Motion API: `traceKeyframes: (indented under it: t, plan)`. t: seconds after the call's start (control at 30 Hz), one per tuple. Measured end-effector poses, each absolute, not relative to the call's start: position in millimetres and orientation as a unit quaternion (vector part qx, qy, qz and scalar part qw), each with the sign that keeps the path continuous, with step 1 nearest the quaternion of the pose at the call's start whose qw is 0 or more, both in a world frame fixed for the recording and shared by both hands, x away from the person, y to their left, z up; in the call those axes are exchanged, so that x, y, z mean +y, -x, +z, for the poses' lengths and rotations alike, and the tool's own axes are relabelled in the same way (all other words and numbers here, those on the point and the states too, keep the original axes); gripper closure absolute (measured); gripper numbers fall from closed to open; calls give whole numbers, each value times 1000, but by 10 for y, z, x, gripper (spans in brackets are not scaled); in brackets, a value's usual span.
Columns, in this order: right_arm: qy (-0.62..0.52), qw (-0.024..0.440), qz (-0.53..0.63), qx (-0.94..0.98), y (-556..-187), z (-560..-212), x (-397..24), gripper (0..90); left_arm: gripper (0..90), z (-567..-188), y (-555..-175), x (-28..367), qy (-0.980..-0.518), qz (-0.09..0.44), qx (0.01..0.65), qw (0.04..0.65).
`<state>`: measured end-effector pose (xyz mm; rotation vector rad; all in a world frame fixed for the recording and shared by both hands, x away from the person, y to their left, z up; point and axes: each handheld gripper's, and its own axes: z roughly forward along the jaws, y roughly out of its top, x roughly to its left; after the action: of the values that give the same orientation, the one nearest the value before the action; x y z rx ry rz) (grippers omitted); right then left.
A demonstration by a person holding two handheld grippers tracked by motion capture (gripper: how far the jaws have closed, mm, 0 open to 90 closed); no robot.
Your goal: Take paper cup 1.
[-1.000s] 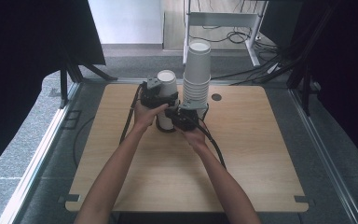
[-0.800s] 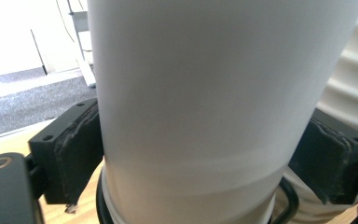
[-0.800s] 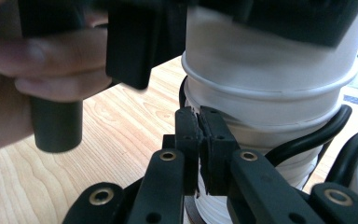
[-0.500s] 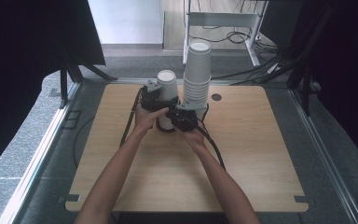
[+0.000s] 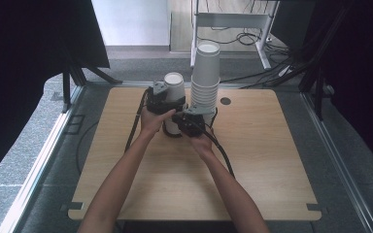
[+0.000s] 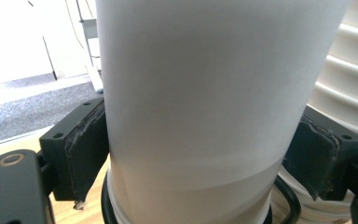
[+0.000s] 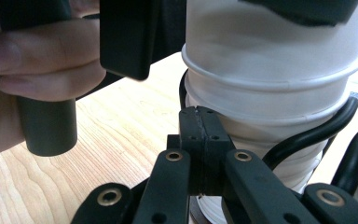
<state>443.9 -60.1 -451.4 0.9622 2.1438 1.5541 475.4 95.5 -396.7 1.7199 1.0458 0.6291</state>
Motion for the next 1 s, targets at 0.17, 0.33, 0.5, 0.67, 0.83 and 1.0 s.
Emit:
traceKeyframes:
  t: [0.17, 0.33, 0.5, 0.67, 0.83, 1.0]
  plan:
    - [-335, 161, 545, 752, -4434, -4524, -585, 900, 151, -3921, -4757, 948, -710, 265, 429, 492]
    - [-335, 157, 548, 751, -4421, -4510, -585, 900, 167, -3858, -4754, 945, -710, 271, 424, 493]
    - [-333, 160, 551, 748, -4422, -4508, -583, 900, 171, -3851, -4755, 945, -708, 273, 424, 495]
    - [-332, 166, 555, 745, -4427, -4494, -596, 900, 175, -3838, -4758, 941, -709, 273, 423, 494]
    - [-334, 165, 555, 743, -4425, -4475, -603, 900, 179, -3817, -4764, 936, -709, 274, 422, 494]
    - [-331, 166, 555, 745, -4420, -4455, -606, 900, 181, -3810, -4770, 934, -709, 274, 424, 493]
